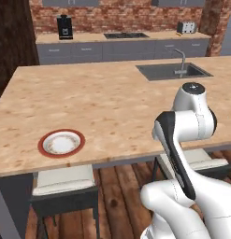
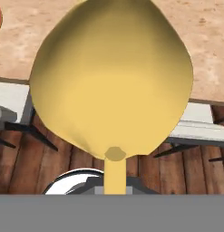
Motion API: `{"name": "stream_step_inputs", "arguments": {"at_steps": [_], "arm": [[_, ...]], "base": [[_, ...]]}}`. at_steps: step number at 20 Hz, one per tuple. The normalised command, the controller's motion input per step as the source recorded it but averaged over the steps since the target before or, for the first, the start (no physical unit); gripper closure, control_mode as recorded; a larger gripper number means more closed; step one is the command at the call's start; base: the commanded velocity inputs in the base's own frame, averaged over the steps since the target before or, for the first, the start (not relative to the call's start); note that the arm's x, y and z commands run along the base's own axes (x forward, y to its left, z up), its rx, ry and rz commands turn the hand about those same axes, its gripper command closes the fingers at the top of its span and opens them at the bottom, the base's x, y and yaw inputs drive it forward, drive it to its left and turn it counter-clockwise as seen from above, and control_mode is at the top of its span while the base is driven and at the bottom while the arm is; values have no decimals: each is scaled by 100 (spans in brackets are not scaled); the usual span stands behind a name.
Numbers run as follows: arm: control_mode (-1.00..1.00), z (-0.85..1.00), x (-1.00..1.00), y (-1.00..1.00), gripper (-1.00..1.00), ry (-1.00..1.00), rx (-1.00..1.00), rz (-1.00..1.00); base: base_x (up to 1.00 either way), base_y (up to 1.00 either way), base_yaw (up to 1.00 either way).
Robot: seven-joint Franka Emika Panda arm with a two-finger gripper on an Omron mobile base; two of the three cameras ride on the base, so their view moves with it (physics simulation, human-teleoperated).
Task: Take the fork and place it on the left side of the plate. Then take the spoon and place it on the right side of the plate. Make sure they're directly next to the plate.
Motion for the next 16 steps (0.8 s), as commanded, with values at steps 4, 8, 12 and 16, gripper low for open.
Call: {"name": "stream_step_inputs", "arguments": {"at_steps": [4,8,12,16], "arm": [[100,0,0,0,100,0,0,0],[100,0,0,0,100,0,0,0],[100,0,0,0,100,0,0,0],[100,0,0,0,100,0,0,0]], "base": [[43,100,-30],[30,99,-25],[27,65,-12],[35,22,-1]]}}
